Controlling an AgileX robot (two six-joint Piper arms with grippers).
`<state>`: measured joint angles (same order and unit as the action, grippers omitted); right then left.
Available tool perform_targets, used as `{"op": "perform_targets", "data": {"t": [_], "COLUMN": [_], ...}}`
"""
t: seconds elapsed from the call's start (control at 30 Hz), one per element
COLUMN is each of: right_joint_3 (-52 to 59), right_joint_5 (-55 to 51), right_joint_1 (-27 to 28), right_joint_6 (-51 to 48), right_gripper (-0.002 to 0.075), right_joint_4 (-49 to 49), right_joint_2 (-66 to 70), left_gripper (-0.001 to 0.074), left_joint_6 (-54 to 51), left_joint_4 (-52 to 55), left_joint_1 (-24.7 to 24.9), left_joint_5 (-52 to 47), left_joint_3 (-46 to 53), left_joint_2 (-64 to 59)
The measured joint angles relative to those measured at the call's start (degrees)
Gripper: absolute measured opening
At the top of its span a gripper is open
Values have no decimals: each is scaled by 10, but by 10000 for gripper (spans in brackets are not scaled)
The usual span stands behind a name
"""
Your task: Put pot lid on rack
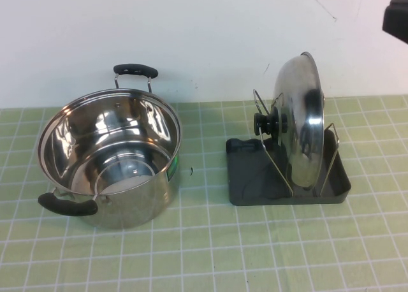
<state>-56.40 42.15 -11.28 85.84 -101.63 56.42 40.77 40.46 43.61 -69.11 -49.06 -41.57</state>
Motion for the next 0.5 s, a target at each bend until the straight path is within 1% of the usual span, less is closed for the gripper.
{"op": "perform_targets", "data": {"t": [0.1,0.2,0.43,0.47,0.5], "right_joint_3": [3,3,3,3,3], "right_joint_5": [-12,-93,-452,-495,-562], "right_joint_1": [0,0,0,0,0], "right_joint_6": [-56,-128,-329,-367,-442], "right_gripper": [6,3,0,0,0], "right_joint_4": [-2,-3,14,33,80], "right_joint_2": [-35,-79,-167,-172,-177], "left_gripper": [0,0,0,0,0], "left_joint_6": [9,24,33,33,32], "left_joint_4": [-35,-40,-43,-43,-43], "left_joint_1": [0,0,0,0,0], "left_joint_5": [42,61,40,32,27], "left_joint_3": [0,0,0,0,0], "left_joint_2": [26,57,114,120,126]}}
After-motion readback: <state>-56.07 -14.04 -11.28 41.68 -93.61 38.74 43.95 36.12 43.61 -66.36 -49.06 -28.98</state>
